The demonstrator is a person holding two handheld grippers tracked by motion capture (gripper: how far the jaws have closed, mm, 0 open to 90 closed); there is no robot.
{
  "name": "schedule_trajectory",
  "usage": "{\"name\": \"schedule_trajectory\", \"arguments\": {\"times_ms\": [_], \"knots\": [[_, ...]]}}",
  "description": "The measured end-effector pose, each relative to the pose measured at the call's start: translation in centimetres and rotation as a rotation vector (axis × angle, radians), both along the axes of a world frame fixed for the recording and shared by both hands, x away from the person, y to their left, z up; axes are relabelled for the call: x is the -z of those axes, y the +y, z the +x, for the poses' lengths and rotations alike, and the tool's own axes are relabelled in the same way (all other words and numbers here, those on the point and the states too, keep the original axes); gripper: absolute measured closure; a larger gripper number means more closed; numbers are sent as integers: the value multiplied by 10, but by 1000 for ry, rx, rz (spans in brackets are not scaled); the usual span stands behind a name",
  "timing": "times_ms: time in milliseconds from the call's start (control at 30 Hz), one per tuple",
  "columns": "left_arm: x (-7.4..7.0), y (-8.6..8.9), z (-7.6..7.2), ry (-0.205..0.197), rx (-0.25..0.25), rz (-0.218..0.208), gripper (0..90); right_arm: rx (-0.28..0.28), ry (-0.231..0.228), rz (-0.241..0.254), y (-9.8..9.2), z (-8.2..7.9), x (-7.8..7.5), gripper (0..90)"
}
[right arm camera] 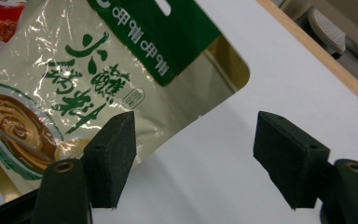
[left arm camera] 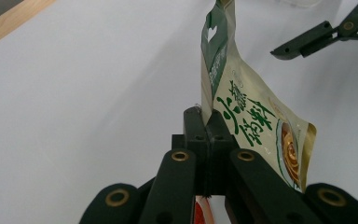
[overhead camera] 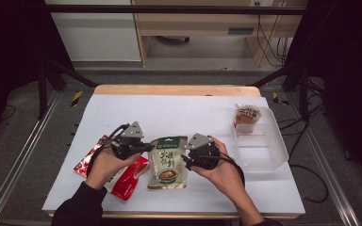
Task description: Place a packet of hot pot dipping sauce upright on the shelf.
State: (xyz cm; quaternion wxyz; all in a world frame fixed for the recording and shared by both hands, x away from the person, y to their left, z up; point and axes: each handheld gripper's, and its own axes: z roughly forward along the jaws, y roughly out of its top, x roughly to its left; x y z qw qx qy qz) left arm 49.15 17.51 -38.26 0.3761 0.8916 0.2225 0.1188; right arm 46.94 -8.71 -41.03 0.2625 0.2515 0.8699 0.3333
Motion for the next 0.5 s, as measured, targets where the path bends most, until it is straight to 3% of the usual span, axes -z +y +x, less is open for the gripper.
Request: {"name": "schedule_trajectory", "arguments": {"times_ms": [200,500], "knots": [[-2,-1,-2,-8,3,-2,900,-49,17,-65,7,9,-19,251],[-7,-3,-6,-18,18,2,900,-124,47,-94,15,19,-36,235]]}}
